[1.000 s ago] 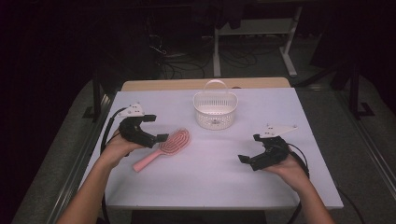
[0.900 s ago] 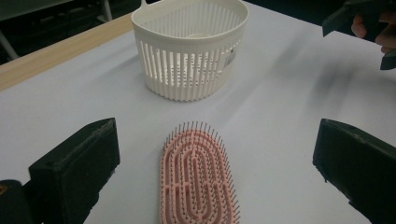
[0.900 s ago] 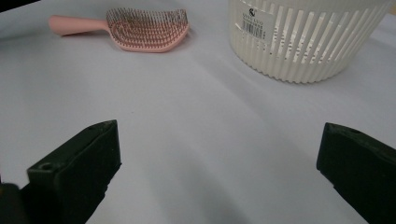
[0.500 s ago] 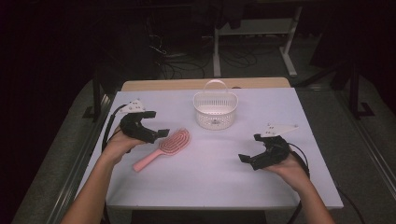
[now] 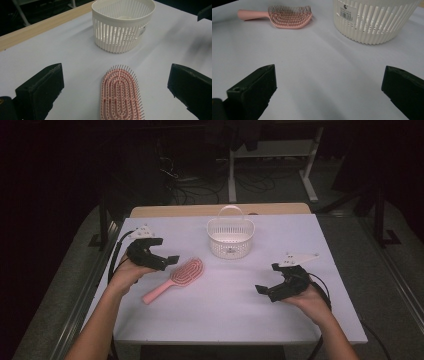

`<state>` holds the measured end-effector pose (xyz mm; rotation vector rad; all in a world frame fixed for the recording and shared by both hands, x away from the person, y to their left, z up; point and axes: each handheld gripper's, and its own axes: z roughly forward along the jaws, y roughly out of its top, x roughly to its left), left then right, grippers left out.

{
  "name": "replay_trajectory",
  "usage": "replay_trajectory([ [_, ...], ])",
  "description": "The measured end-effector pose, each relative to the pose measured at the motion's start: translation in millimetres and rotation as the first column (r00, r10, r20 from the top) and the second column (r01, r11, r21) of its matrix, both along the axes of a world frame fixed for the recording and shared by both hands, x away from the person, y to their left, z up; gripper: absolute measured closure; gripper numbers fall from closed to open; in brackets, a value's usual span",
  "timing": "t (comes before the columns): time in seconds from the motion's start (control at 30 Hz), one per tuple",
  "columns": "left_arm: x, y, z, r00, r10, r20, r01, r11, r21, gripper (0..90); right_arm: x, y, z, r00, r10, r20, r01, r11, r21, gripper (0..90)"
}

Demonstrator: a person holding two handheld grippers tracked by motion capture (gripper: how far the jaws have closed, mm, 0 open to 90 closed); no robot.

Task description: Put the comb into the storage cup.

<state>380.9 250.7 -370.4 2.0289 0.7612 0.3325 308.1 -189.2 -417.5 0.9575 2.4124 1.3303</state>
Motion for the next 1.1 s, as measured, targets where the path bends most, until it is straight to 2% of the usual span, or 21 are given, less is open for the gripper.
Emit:
replay_trajectory([
  [0.43, 0.9, 1.2, -0.2, 0.9987, -0.001, -0.051, 0.003, 0.9988, 0.049, 0.4, -0.1, 0.3, 0.1, 1.0000, 0.001, 0.000, -0.001, 1.000, -0.001, 0.0],
  [0.8, 1.2, 2.0, -1.2, 0.9968, -0.004, -0.080, 0.012, 0.9939, 0.110, 2.4, -0.2, -0.2, 0.4, 1.0000, 0.000, 0.002, 0.000, 1.000, -0.001, 0.0],
  [0.97, 1.1, 2.0, -2.1, 0.9954, -0.007, -0.095, 0.018, 0.9928, 0.118, 2.4, -0.3, -0.2, 0.3, 1.0000, -0.002, 0.000, 0.002, 1.000, -0.001, 0.0],
  [1.1, 1.4, 1.5, -3.6, 0.9942, -0.011, -0.107, 0.026, 0.9896, 0.142, 2.4, -0.5, 0.0, 0.3, 1.0000, 0.000, 0.001, 0.000, 1.000, -0.001, 0.0],
])
